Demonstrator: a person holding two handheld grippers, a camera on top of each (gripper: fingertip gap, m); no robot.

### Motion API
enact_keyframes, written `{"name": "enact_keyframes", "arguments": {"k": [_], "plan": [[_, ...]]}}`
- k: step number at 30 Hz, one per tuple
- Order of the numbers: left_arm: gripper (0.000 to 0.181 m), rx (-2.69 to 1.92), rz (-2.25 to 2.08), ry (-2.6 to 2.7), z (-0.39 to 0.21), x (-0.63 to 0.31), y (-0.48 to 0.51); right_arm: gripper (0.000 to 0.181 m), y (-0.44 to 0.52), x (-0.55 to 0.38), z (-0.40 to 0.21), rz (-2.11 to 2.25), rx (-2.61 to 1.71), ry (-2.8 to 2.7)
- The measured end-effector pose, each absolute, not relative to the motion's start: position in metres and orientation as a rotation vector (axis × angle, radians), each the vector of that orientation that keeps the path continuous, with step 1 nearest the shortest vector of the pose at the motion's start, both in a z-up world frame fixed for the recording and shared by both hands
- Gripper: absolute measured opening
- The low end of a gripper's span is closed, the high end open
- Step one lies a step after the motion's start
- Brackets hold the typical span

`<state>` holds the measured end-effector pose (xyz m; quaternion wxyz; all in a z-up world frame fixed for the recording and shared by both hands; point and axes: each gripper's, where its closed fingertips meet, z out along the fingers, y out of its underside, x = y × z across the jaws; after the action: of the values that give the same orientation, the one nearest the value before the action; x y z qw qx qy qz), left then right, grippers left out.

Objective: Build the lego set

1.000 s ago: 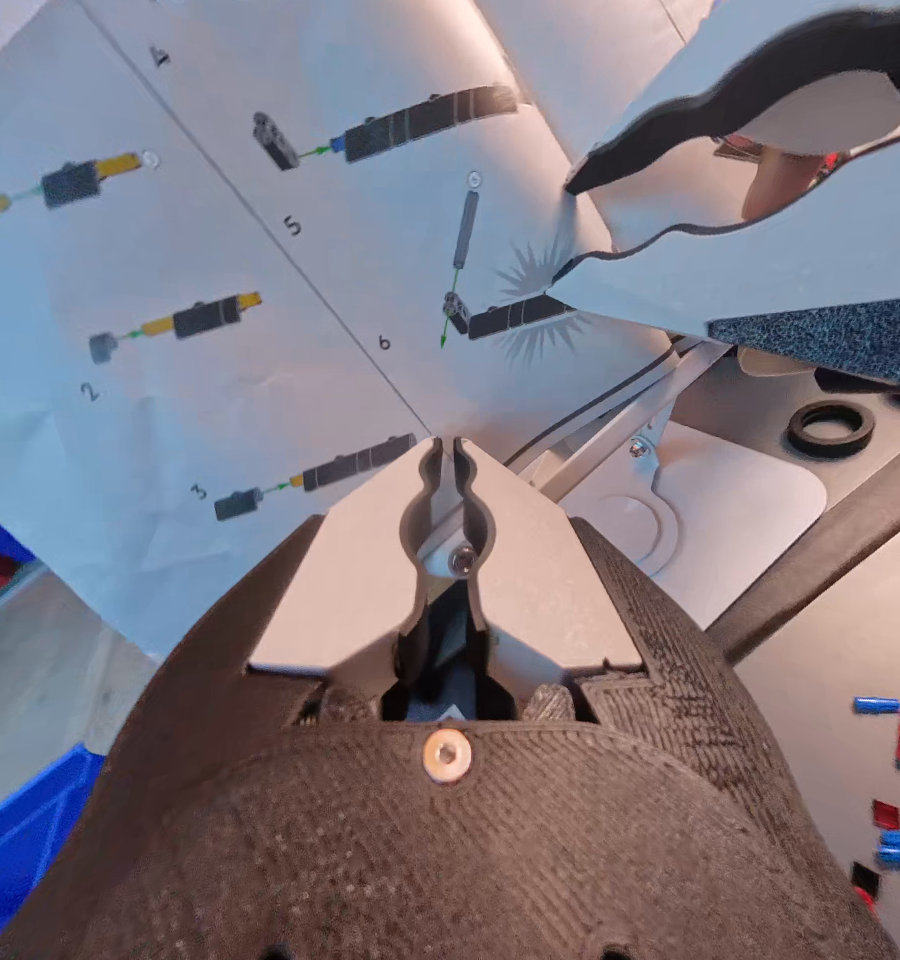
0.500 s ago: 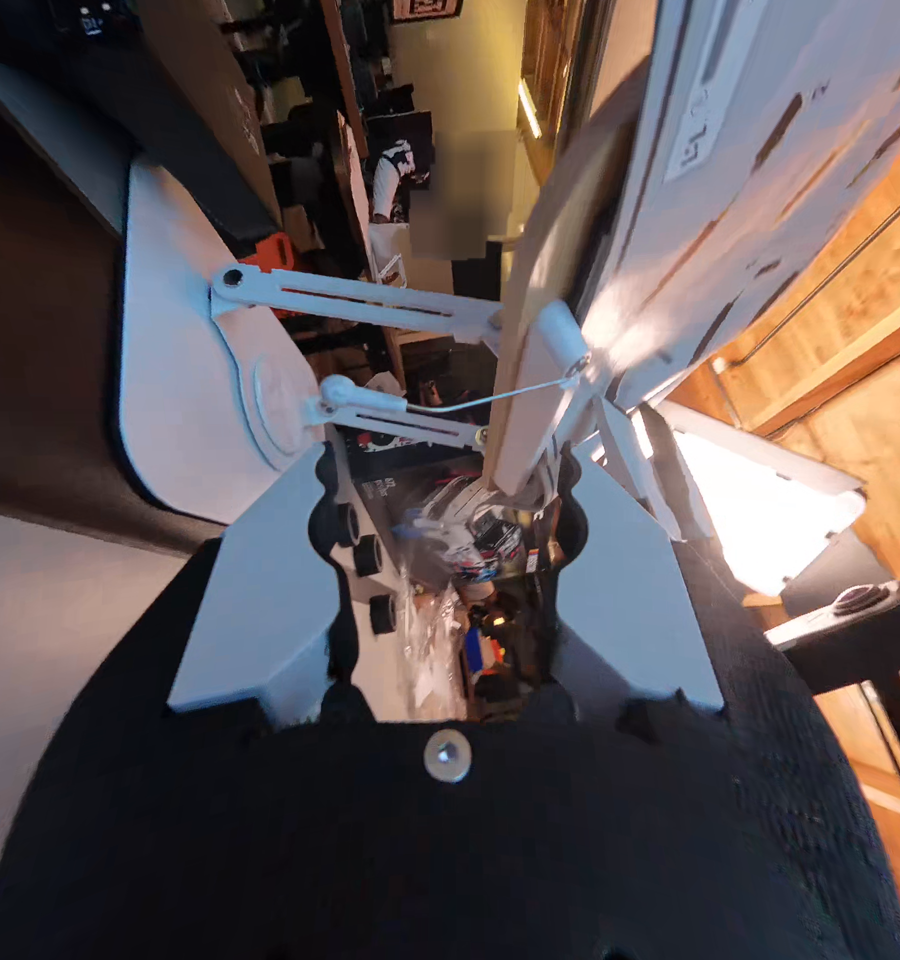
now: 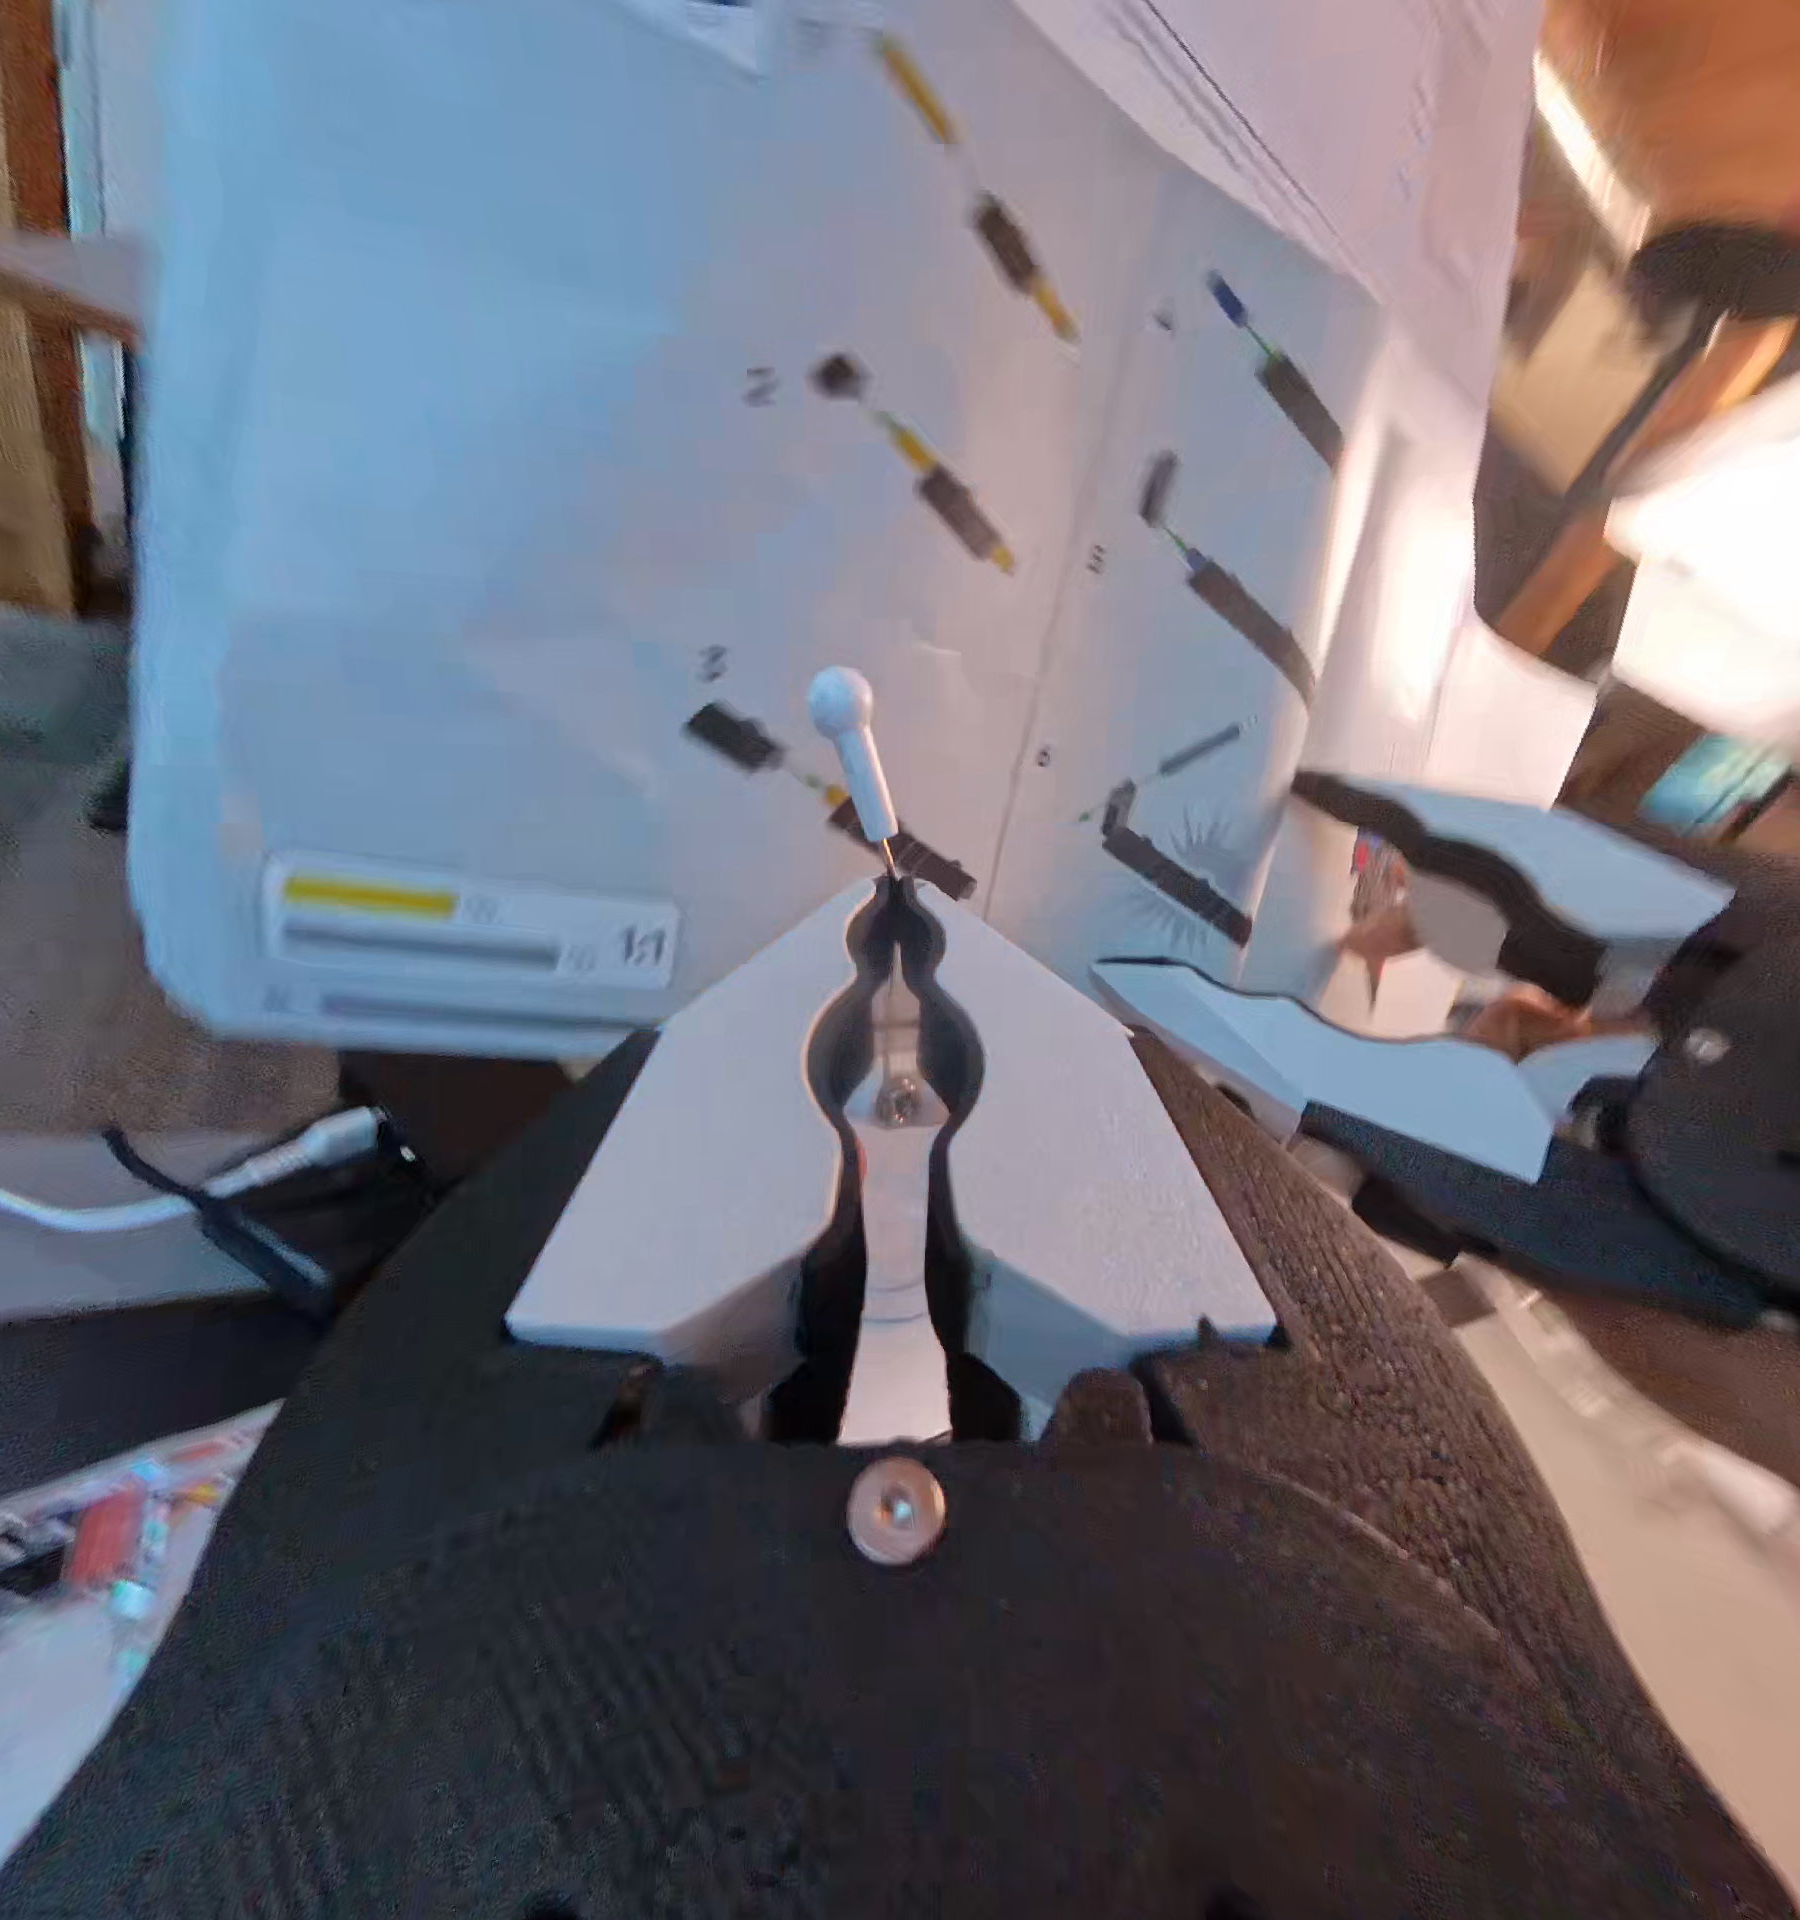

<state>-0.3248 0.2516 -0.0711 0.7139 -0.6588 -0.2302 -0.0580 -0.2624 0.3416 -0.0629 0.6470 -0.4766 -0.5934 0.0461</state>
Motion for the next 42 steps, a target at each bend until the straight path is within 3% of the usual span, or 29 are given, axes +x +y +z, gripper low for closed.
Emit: {"name": "enact_keyframes", "arguments": {"k": [1, 5, 7, 10, 12, 14, 17, 31, 34, 39, 42], "plan": [[0.000, -1.570, -0.003, -0.348, -0.068, -0.313, 0.264, 0.078, 0.342, -0.263, -0.063, 0.109, -1.081, -1.355], [0.000, -1.900, 0.411, 0.325, -0.091, -0.270, 0.304, 0.080, 0.343, -0.263, -0.064, 0.133, -1.056, -1.387], [0.000, -1.950, 0.365, 0.414, -0.095, -0.265, 0.305, 0.081, 0.344, -0.262, -0.065, 0.139, -1.046, -1.405], [0.003, -2.012, 0.220, 0.374, -0.092, -0.265, 0.296, 0.082, 0.342, -0.261, -0.065, 0.148, -1.035, -1.415], [0.015, -1.902, 0.187, 0.352, -0.069, -0.255, 0.292, 0.083, 0.342, -0.261, -0.066, 0.155, -1.030, -1.417], [0.003, -1.782, 0.157, 0.338, -0.042, -0.240, 0.293, 0.083, 0.342, -0.262, -0.065, 0.164, -1.028, -1.417], [0.000, -1.837, 0.272, 0.308, -0.034, -0.252, 0.317, 0.083, 0.342, -0.262, -0.065, 0.177, -1.026, -1.411], [0.000, -1.941, 0.510, 0.205, -0.049, -0.283, 0.332, 0.066, 0.374, -0.183, -0.080, 0.528, -1.268, -1.121], [0.000, -1.942, 0.549, 0.204, -0.049, -0.282, 0.332, 0.072, 0.400, -0.168, -0.101, 0.591, -1.391, -1.063], [0.000, -1.935, 0.585, 0.196, -0.053, -0.283, 0.329, 0.065, 0.433, -0.167, -0.112, 0.830, -1.565, -1.008], [0.000, -1.929, 0.653, 0.198, -0.053, -0.278, 0.326, 0.046, 0.436, -0.170, -0.109, 0.926, -1.586, -0.959]]}}
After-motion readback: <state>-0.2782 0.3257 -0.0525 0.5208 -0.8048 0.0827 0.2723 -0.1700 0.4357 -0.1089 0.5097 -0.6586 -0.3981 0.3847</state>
